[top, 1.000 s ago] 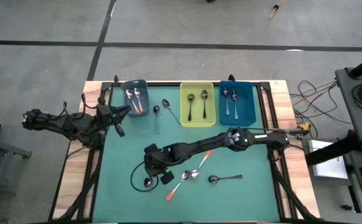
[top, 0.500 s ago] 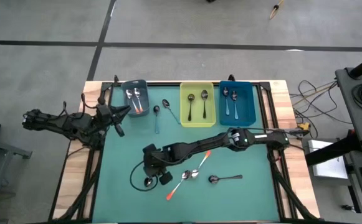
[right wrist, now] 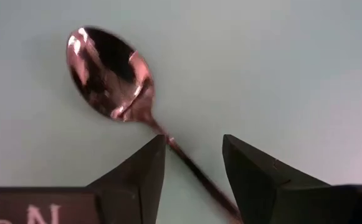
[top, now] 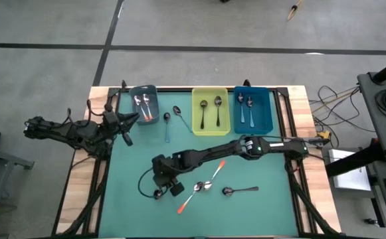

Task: Sort silverware by color (type)
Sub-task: Put the black spoon into the yellow bin

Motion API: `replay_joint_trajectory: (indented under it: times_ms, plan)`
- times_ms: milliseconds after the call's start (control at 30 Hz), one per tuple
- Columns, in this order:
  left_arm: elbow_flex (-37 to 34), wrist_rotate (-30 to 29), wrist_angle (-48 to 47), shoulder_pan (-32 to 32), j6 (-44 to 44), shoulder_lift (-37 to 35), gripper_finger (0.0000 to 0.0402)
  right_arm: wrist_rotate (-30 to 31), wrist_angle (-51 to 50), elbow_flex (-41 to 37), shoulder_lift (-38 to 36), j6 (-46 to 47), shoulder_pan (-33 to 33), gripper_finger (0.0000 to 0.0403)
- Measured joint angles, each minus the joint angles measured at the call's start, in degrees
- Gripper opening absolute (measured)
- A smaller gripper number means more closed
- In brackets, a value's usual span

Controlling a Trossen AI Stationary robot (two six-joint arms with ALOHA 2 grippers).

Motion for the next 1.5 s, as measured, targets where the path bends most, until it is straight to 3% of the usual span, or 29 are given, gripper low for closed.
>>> replay_joint_trajectory:
  times_ms: [433, 833, 1333, 1500]
  plan:
    - [0.0, 0.0, 0.0, 0.0, 0.0, 0.0, 0.0024, -5.9, 5.2, -6.8, -0.4, 1.1, -1.4, 0.0125]
    - [0.0, 0.0, 0.0, 0.0, 0.0, 0.0, 0.0024, -7.2, 6.7, -7.9, -0.3, 1.7, -2.1, 0.0017]
    - [0.0, 0.0, 0.0, 0.0, 0.0, -0.1, 0.0024, -5.9, 6.4, -8.2, -2.4, 15.6, -2.4, 0.0009]
    - [0.0, 0.0, 0.0, 0.0, 0.0, -0.1, 0.0024, 1.0, 5.4, -8.3, -3.8, 24.4, -2.6, 0.0009]
